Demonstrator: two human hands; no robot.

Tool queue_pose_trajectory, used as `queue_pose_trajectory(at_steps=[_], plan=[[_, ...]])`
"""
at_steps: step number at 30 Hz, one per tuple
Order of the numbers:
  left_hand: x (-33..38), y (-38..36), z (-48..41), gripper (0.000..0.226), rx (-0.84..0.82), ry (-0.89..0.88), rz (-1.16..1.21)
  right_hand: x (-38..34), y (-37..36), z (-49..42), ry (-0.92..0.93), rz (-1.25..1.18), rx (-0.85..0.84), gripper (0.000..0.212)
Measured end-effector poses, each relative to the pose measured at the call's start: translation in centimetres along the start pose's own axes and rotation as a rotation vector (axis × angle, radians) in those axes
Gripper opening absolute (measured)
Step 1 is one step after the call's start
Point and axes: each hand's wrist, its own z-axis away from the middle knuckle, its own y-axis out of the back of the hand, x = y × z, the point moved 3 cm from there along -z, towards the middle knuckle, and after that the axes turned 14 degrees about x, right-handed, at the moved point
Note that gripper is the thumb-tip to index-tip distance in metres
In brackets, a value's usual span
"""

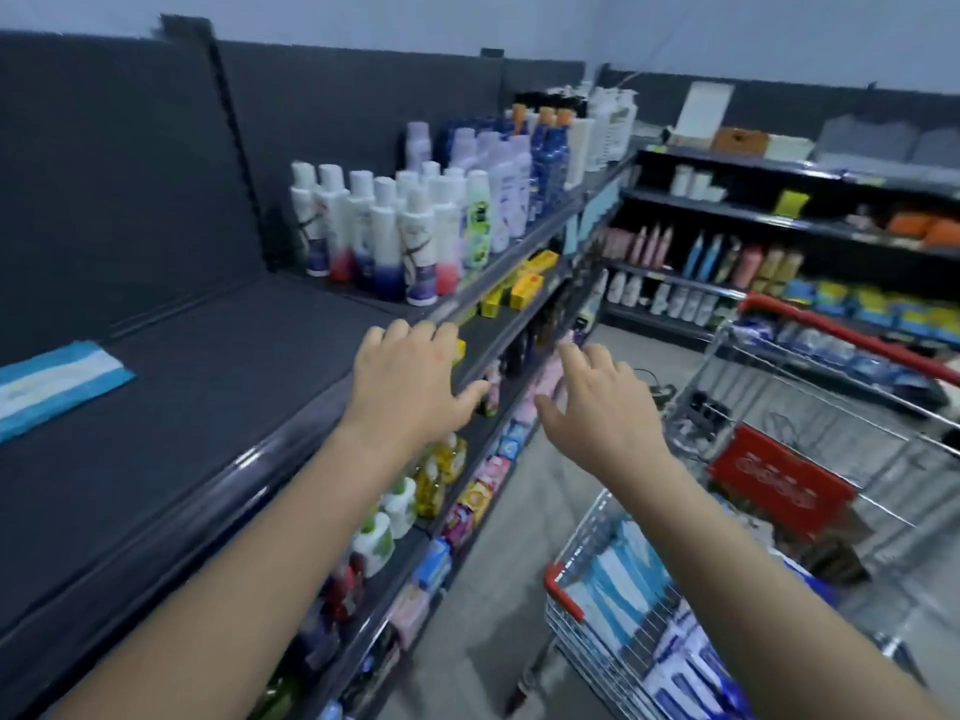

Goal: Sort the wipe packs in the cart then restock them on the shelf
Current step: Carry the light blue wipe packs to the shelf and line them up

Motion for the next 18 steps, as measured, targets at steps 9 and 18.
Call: queue_pose_trajectory(at_steps=[9, 18], plan=[[23.1, -8.7, 3.0, 0.055, -0.207, -0.256, 0.075, 23.9, 0.6, 11.8, -0.396, 0.173, -0.292, 0.055], [32.9, -25.0, 4.6, 0.056, -0.42, -0.345, 0.084, 35.3, -11.0, 16.1, -0.568, 0.096, -0.514, 0.052]])
